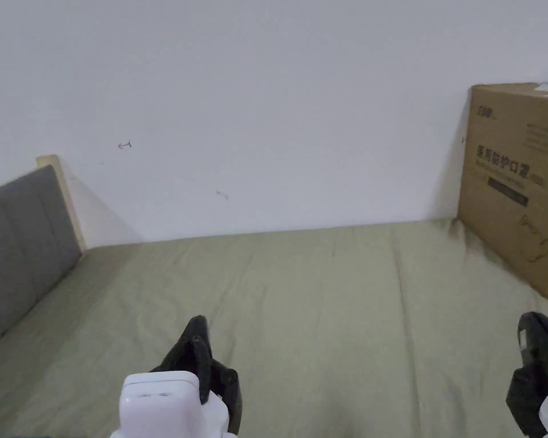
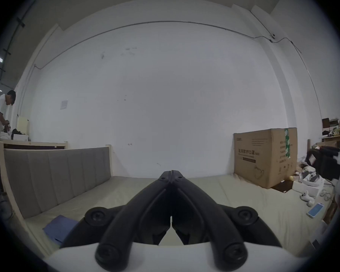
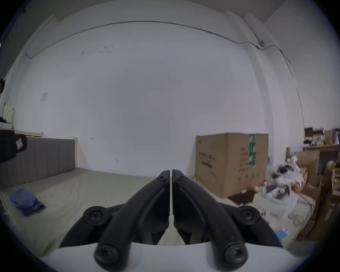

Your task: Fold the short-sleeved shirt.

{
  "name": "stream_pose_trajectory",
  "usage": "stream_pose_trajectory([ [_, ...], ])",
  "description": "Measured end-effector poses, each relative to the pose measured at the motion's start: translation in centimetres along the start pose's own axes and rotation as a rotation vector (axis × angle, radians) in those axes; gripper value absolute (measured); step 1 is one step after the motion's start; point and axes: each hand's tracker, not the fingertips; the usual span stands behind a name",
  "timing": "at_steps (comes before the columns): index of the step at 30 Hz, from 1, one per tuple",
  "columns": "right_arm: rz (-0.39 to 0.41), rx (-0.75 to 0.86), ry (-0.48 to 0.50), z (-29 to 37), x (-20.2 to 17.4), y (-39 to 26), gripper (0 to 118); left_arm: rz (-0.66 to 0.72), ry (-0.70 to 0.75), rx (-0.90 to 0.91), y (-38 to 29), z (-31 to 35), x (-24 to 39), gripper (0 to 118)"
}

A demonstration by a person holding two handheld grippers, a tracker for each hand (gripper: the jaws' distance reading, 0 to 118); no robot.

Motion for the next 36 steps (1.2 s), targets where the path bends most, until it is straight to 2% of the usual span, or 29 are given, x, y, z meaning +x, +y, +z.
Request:
stream_pose_trajectory([
  [1, -0.028, -0.059, 0.020, -0.3, 0.4, -0.3, 1, -0.039, 0.023, -0.012, -0.3, -0.4, 0.3, 0],
  [2, -0.027, -0.121, 0.024, -0.8, 0.5, -0.5, 1, -0.073, 0.026, -0.039, -0.4, -0.5, 0.3, 0],
  [4, 0.001, -0.128, 0.017, -0.7, 0.9, -0.9, 2, -0.082, 0.003, -0.053, -0.5, -0.1, -0.1, 0],
  [5, 0.012, -0.115, 0.025, -0.5, 1.2, -1.0, 5, -0.077, 0.004, -0.049, -0.5, 0.0, -0.1, 0],
  [6, 0.025, -0.103, 0.033, -0.4, 1.1, -0.7, 12, -0.068, 0.004, -0.047, -0.5, 0.3, -0.4, 8],
  [7, 0.030, -0.096, 0.032, -0.3, 1.2, -0.6, 23, -0.039, -0.010, -0.040, -0.4, 0.5, -0.7, 21],
  [8, 0.027, -0.091, 0.029, -0.2, 1.2, -0.4, 39, -0.010, -0.021, -0.042, -0.2, 0.7, -1.0, 44],
  [9, 0.021, -0.090, 0.032, -0.2, 1.2, -0.1, 71, 0.008, -0.033, -0.055, -0.1, 0.7, -1.2, 84],
  [10, 0.011, -0.091, 0.037, -0.2, 1.2, 0.1, 95, 0.022, -0.040, -0.066, -0.1, 0.6, -1.3, 110],
  [11, -0.001, -0.095, 0.036, -0.3, 1.1, 0.2, 113, 0.027, -0.042, -0.095, -0.1, 0.5, -1.4, 118],
  [12, -0.009, -0.094, 0.031, -0.4, 1.1, 0.2, 118, 0.028, -0.035, -0.119, -0.2, 0.6, -1.4, 118],
  [13, -0.016, -0.088, 0.028, -0.3, 1.0, 0.2, 118, 0.042, -0.049, -0.073, 0.0, 0.7, -1.3, 118],
  [14, -0.041, -0.085, 0.092, -0.2, 0.6, 0.3, 118, 0.030, -0.030, -0.086, 0.0, 0.6, -1.3, 118],
  [15, -0.013, -0.082, 0.040, 0.0, 0.7, 0.6, 118, 0.020, -0.022, -0.087, 0.0, 0.7, -1.3, 118],
  [19, 0.016, -0.088, 0.057, 0.1, 0.1, 0.8, 118, -0.017, -0.013, -0.092, 0.2, 0.9, -1.1, 118],
  [28, 0.020, -0.099, 0.067, 0.3, -0.6, 0.6, 118, -0.012, 0.006, -0.090, 0.6, 1.1, -1.9, 118],
  [33, 0.022, -0.121, 0.082, 0.6, -0.8, 0.3, 118, 0.055, -0.082, -0.102, 0.9, 1.3, -2.7, 118],
  [36, 0.015, -0.138, 0.087, 0.4, -1.0, 0.2, 118, 0.076, -0.075, -0.124, 1.2, 0.9, -2.8, 118],
])
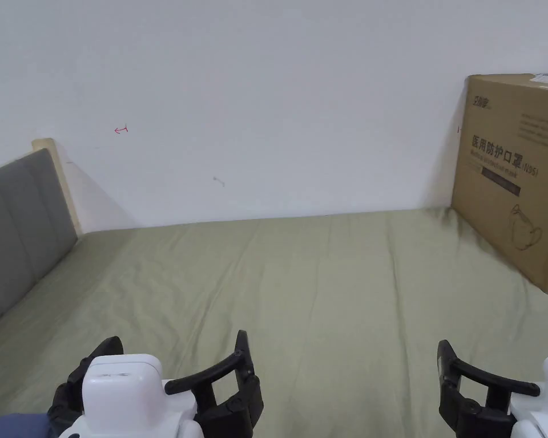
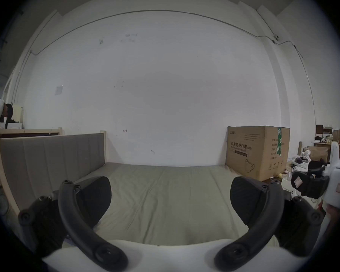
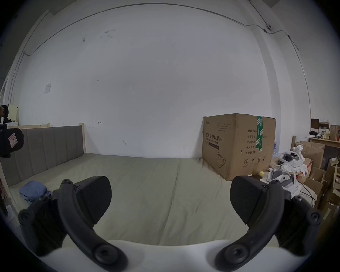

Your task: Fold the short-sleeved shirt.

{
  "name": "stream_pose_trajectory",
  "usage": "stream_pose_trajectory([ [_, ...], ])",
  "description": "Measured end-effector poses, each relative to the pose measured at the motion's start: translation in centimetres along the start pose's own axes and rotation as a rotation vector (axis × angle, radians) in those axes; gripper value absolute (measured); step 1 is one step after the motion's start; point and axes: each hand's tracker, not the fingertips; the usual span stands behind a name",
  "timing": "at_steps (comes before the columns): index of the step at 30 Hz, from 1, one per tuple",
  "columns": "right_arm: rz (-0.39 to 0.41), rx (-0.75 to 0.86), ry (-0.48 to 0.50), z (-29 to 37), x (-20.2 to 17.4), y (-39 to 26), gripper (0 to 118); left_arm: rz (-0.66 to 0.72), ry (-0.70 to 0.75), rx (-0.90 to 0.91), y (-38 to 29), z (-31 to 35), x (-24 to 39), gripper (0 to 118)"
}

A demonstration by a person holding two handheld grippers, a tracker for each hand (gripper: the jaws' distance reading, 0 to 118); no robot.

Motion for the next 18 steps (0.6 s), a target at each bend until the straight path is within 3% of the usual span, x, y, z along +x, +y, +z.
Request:
stream_pose_trajectory([
  [11, 0.032, -0.045, 0.018, -0.4, -0.7, -0.4, 118, -0.024, 0.243, -0.165, 0.1, -1.9, 0.3, 118],
  [15, 0.037, -0.066, 0.020, -0.7, -0.8, -0.7, 118, -0.009, 0.225, -0.179, -0.1, -2.0, 0.2, 118],
  [18, 0.018, -0.080, 0.020, -0.8, -0.7, -0.7, 118, -0.047, 0.311, -0.202, -0.4, -2.3, 0.8, 118],
])
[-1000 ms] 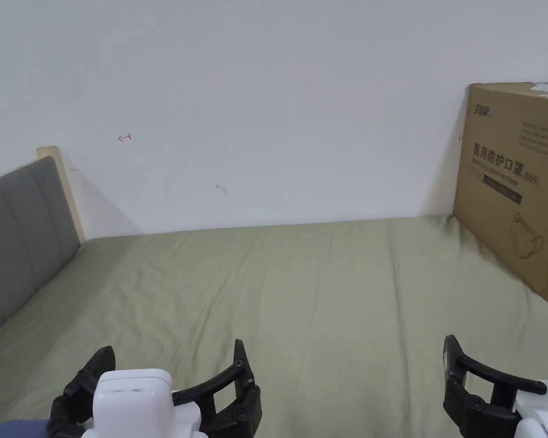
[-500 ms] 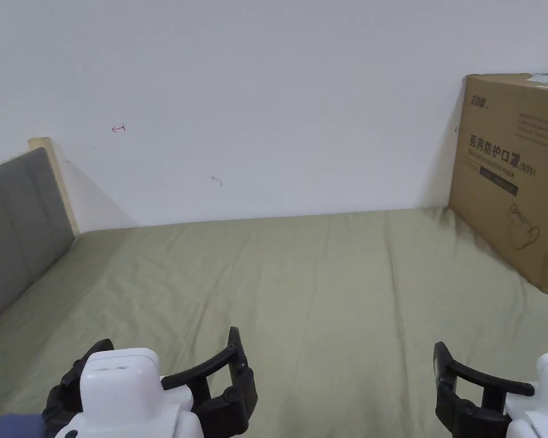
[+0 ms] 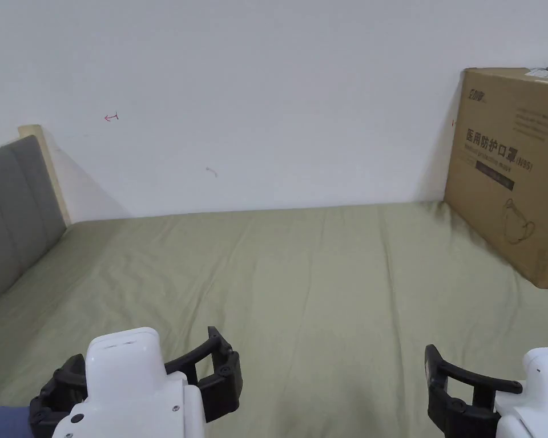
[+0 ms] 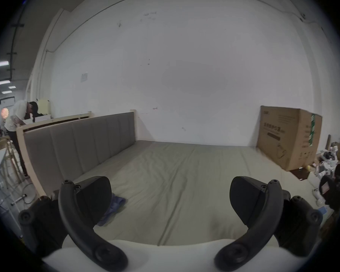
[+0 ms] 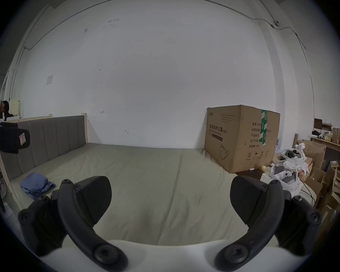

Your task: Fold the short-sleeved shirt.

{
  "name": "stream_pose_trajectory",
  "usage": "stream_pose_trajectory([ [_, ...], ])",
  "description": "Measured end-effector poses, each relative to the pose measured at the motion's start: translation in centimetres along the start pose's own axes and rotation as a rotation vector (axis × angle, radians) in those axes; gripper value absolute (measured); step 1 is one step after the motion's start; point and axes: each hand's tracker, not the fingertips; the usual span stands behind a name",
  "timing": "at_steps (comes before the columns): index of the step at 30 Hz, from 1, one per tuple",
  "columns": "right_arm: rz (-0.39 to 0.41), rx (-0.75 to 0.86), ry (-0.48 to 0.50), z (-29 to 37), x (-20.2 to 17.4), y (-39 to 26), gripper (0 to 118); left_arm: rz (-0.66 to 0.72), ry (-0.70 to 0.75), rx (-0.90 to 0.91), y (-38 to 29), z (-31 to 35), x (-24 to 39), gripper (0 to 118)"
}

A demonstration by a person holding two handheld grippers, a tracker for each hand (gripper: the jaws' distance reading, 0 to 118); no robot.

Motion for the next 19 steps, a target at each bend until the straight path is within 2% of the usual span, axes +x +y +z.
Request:
stream_pose_trajectory([
  [4, -0.018, -0.009, -0.008, -0.30, 0.29, 0.09, 118, 0.080, -0.109, -0.005, 0.00, 0.10, -0.34, 118],
  [10, -0.034, -0.017, -0.014, -0.45, 0.47, 0.14, 118, 0.029, -0.077, -0.013, -0.01, 0.07, 0.26, 118],
  [13, -0.035, -0.014, -0.013, -0.36, 0.47, 0.13, 118, 0.078, -0.139, -0.017, 0.20, 0.25, 0.06, 118],
  [19, -0.045, -0.010, -0.011, -0.39, 0.48, 0.00, 118, 0.071, -0.163, -0.040, 0.57, 0.30, 0.28, 118],
])
